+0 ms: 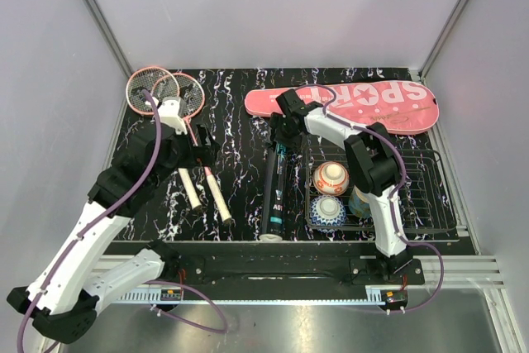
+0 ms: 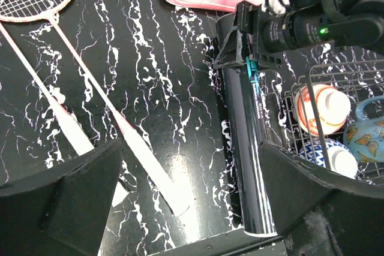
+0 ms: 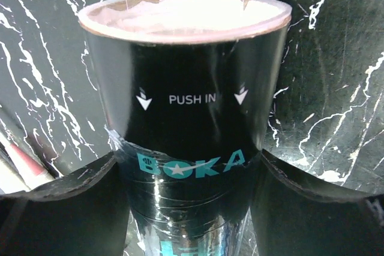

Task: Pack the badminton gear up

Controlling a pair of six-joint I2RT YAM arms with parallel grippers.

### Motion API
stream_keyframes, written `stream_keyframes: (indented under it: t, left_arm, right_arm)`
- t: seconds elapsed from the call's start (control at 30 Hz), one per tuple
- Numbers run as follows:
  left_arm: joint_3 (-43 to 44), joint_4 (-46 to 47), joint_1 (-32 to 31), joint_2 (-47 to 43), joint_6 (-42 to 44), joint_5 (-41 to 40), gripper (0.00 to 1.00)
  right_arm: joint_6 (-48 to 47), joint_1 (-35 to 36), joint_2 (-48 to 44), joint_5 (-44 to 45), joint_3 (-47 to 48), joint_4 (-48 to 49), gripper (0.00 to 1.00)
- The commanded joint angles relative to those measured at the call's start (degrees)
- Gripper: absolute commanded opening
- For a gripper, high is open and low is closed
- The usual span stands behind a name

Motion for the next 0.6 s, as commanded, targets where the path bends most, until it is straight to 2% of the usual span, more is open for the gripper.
stream_keyframes:
  t: [0.0, 0.13, 0.2, 0.23, 0.37, 0.4, 0.57]
  left_arm:
    - [-0.65, 5.99, 1.57, 0.2, -1.07, 3.87, 0.99]
    - [-1.7, 9.15, 4.03, 2.48, -2.3, 9.05, 0.99]
    - [-1.97, 11.51, 6.4, 3.54, -3.09, 11.08, 0.99]
    - [-2.4, 12.57, 7.54, 4.68, -3.36, 13.7, 0.99]
    - [-5.13, 19.95, 15.52, 8.89, -6.78, 22.49, 0.99]
    - [-5.83, 24.14, 16.77, 10.3, -8.96, 24.43, 0.99]
    - [-5.93, 35.16, 20.47, 24.97, -14.69, 34.37, 0.98]
  right_arm:
    - [-2.47, 0.58, -0.07, 1.76, 1.33, 1.97, 0.67]
    - [-3.96, 0.58, -0.24, 0.79, 2.83, 1.27, 0.82]
    - [-4.49, 0.58, -1.03, 1.14, 4.14, 0.48, 0.96]
    - [-5.1, 0.66, -1.3, 1.66, 4.84, -0.05, 1.0]
    - [-6.42, 0.58, -3.32, 2.46, 10.11, -4.17, 0.99]
    - [-6.6, 0.58, -4.8, 2.63, 10.91, -4.7, 1.0]
    - [-8.1, -1.26, -10.87, 3.07, 13.55, -5.32, 1.0]
